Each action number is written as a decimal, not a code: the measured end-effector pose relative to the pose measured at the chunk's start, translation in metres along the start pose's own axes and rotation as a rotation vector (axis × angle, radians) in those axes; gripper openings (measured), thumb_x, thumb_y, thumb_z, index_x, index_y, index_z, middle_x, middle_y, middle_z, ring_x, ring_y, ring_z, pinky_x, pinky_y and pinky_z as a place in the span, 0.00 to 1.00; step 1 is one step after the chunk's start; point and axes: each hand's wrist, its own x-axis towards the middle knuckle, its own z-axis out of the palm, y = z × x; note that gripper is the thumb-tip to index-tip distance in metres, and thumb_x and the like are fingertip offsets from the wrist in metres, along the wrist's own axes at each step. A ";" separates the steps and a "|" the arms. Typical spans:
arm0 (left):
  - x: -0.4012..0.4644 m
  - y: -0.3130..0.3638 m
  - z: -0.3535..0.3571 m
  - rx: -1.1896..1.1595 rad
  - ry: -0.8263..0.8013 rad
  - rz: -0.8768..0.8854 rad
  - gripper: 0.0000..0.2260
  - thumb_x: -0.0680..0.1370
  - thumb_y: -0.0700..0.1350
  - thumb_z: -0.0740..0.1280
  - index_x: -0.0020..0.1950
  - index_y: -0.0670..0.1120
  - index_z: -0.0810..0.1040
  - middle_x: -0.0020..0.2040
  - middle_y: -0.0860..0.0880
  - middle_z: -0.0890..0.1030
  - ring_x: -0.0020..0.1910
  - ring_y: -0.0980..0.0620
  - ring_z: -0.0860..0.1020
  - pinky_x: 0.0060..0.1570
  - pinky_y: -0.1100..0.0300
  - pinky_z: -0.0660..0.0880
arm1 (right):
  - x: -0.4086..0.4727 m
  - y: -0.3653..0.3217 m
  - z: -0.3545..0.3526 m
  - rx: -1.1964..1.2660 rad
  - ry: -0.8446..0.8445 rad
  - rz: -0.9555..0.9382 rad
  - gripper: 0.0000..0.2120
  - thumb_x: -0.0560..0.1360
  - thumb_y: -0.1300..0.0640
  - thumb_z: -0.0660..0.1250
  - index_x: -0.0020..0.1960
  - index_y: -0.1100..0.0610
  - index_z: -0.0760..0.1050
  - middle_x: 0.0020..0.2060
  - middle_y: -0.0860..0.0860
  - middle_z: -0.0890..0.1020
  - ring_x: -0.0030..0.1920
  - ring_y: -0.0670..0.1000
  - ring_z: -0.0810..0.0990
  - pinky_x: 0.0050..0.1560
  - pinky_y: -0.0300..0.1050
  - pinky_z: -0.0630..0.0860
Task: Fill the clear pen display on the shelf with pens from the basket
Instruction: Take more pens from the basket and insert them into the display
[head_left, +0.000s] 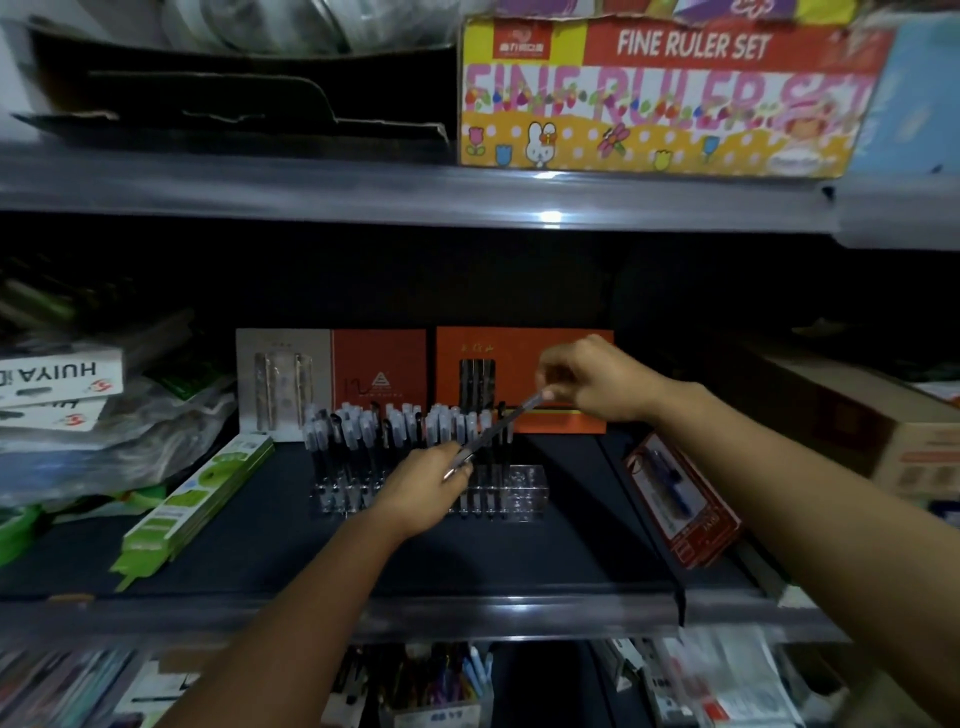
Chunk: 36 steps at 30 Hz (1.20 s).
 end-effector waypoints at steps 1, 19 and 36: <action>0.000 -0.002 0.000 0.010 0.001 -0.006 0.09 0.81 0.48 0.59 0.48 0.44 0.73 0.35 0.47 0.76 0.35 0.46 0.76 0.36 0.53 0.72 | -0.001 0.006 -0.005 0.003 0.008 0.027 0.05 0.74 0.64 0.69 0.42 0.55 0.77 0.39 0.53 0.83 0.42 0.51 0.80 0.46 0.50 0.77; 0.012 0.008 0.009 -0.033 0.013 0.051 0.05 0.81 0.47 0.59 0.49 0.47 0.68 0.36 0.49 0.72 0.33 0.51 0.71 0.35 0.54 0.69 | 0.013 0.039 0.015 -0.039 0.098 0.169 0.05 0.75 0.65 0.64 0.46 0.58 0.78 0.42 0.54 0.83 0.44 0.54 0.81 0.48 0.55 0.79; 0.016 -0.007 0.014 -0.034 0.015 0.040 0.08 0.80 0.48 0.61 0.43 0.47 0.70 0.35 0.49 0.74 0.34 0.50 0.73 0.36 0.56 0.69 | 0.036 0.025 0.068 -0.101 -0.046 0.125 0.11 0.74 0.68 0.65 0.45 0.52 0.75 0.33 0.41 0.73 0.38 0.46 0.75 0.36 0.35 0.66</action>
